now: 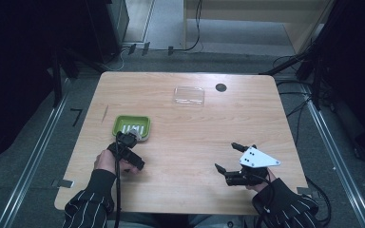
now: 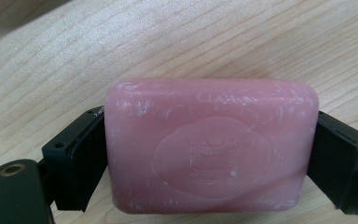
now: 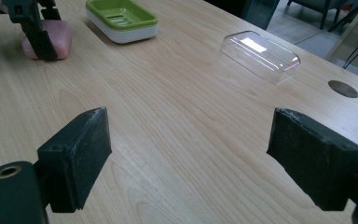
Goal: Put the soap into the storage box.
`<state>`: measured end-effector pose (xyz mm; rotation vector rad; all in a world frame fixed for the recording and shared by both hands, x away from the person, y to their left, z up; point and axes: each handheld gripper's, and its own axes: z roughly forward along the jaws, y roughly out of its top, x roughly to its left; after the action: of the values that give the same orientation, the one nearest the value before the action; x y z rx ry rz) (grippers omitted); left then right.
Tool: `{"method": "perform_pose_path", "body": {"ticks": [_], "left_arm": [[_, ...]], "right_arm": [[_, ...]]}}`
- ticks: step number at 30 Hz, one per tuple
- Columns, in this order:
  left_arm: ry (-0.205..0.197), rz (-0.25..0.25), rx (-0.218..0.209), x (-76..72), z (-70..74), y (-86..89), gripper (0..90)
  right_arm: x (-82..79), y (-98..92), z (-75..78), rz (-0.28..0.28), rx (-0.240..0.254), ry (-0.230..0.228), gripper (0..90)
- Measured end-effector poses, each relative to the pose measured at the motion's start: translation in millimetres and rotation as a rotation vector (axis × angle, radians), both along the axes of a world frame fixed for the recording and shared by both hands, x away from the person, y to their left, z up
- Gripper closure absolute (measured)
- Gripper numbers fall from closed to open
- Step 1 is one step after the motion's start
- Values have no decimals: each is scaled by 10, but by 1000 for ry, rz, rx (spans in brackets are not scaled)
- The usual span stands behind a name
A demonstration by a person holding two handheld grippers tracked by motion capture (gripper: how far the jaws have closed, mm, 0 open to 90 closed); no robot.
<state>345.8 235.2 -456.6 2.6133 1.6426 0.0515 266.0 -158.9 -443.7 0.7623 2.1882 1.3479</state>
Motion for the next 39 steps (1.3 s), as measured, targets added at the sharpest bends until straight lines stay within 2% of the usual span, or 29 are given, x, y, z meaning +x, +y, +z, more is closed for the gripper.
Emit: {"method": "perform_pose_path", "body": {"ticks": [10,26,39], "left_arm": [[-24,-12,40,-20,-7,-57,135],[-34,-4,27,-18,15,-38,138],[-55,-14,21,30,134,19,138]], "right_arm": [[1,-1,0,-1,2,-2,138],[3,2,-1,1,1,-3,138],[4,8,-1,2,1,0,138]]}}
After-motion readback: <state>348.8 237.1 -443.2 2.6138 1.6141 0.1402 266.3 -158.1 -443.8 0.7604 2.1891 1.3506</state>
